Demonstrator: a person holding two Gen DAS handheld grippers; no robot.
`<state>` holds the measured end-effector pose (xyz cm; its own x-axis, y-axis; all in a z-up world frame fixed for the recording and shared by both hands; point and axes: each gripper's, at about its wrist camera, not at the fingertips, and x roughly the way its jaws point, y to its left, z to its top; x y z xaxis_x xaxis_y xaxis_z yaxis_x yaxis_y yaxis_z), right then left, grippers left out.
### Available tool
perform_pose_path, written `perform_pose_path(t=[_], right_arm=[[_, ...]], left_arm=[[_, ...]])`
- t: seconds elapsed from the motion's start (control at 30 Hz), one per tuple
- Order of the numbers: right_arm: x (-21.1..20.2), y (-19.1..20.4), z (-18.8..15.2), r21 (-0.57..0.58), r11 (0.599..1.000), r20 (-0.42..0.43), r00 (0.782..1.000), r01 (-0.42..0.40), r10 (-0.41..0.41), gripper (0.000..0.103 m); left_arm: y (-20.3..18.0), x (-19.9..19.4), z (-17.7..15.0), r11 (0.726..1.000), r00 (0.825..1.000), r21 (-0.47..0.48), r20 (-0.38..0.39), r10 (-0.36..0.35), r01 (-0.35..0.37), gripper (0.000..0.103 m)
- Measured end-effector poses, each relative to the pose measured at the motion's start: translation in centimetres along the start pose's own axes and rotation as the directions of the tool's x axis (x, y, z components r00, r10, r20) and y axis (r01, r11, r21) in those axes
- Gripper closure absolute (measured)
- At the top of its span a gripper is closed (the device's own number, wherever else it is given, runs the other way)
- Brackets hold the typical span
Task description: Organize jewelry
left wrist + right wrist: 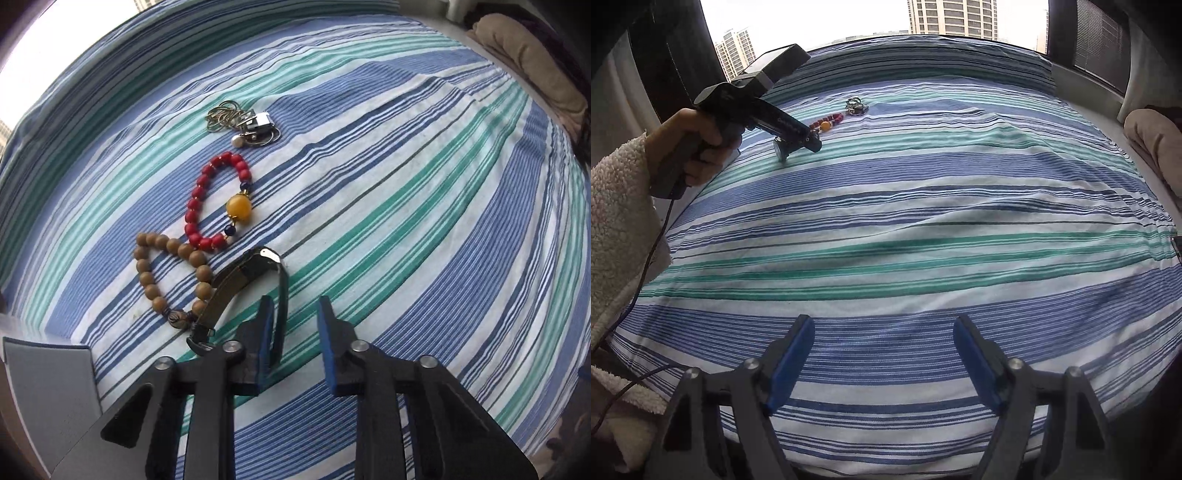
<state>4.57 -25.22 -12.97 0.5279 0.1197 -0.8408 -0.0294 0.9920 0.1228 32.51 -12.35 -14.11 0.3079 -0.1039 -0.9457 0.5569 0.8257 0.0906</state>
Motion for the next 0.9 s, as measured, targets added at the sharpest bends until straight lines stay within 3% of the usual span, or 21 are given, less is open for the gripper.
perform_pose_path(t=[0.13,0.27,0.5,0.63,0.73,0.8,0.9], right_arm=[[0.1,-0.4,0.1,0.022,1.000,-0.004,1.000,-0.002,0.002,0.024],[-0.2,-0.9,0.6,0.030,0.999,0.008,1.000,-0.010,0.010,0.024],[0.2,-1.6,2.9,0.045,0.997,-0.017,0.998,-0.063,0.064,0.024],[0.5,-1.0,5.2,0.032,0.990,-0.051,0.989,-0.135,0.137,0.024],[1.0,0.3,7.6,0.010,0.978,-0.082,0.975,-0.207,0.207,0.024],[1.4,1.2,9.8,0.010,0.961,-0.109,0.955,-0.275,0.274,0.024],[2.7,2.3,13.5,0.056,0.920,-0.137,0.909,-0.389,0.393,0.024]], left_arm=[[-0.3,-1.9,-2.3,1.000,0.999,-0.010,0.044,0.018,-0.018,0.101],[0.0,-5.4,-7.2,0.997,0.998,-0.078,0.065,0.015,-0.010,0.100],[-0.8,-10.1,-17.6,0.990,0.998,-0.125,-0.029,0.058,-0.061,0.100],[-1.1,-10.3,-21.1,0.983,0.997,-0.169,-0.041,0.061,-0.067,0.096],[-1.8,-9.9,-21.6,0.978,0.998,-0.196,-0.004,0.069,-0.068,0.086],[-2.0,-9.8,-21.6,0.974,0.997,-0.216,0.019,0.075,-0.069,0.049],[-2.0,-10.4,-21.8,0.965,0.996,-0.260,0.077,0.051,-0.029,0.041]])
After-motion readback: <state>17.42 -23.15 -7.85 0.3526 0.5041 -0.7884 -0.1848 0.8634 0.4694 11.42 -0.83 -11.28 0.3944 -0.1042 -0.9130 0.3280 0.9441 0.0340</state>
